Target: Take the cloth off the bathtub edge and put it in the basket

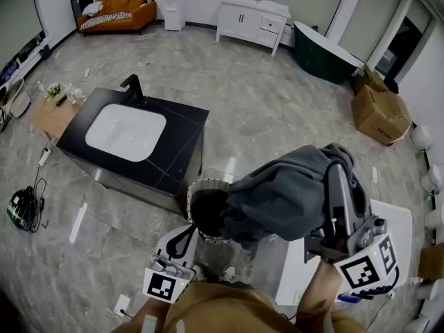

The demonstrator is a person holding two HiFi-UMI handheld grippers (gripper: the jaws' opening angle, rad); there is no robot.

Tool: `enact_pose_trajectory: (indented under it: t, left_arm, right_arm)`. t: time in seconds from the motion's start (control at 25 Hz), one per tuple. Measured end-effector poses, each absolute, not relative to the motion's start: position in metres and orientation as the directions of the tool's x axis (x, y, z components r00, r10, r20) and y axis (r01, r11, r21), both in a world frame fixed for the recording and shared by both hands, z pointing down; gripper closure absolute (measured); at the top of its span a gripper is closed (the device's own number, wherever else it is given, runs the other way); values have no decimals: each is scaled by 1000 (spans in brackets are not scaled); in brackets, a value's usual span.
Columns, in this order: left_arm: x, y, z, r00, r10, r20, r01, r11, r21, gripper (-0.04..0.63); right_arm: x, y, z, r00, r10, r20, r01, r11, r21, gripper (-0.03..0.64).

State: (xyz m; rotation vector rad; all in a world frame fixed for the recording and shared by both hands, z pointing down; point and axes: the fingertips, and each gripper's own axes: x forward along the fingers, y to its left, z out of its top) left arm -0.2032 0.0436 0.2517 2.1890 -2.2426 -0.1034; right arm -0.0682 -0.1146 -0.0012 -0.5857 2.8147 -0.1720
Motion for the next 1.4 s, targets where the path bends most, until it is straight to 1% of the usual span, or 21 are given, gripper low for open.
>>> enact_pose_trajectory:
  t: [0.2,0.32,0.76,0.92,1.4]
  left_arm:
    - [-207,42,258,-64,-998,-18,-996,63,56,588]
    - [-210,42,265,-83,-997,-2,-995,83,55,588]
    - [-227,23,296,-98,-993,63,-994,100,42,588]
    - [-232,12,318,-88,-990,107,-996,88,-2,588]
    - [-258,-28,385,-124,-988,93,-992,127,22,588]
  right_arm:
    - [-83,-125,13,-906,-371,-206,-340,925,-172,581]
    - [-102,-130,34,-922,-349,-166,-322,931,-169,581]
    - [-153,-153,152,-942,-334,26,-332,922,-196,581]
    - [-165,-163,196,-941,-331,70,-339,917,-211,581]
    - [-193,-174,343,-933,-317,173,-344,925,-162,581]
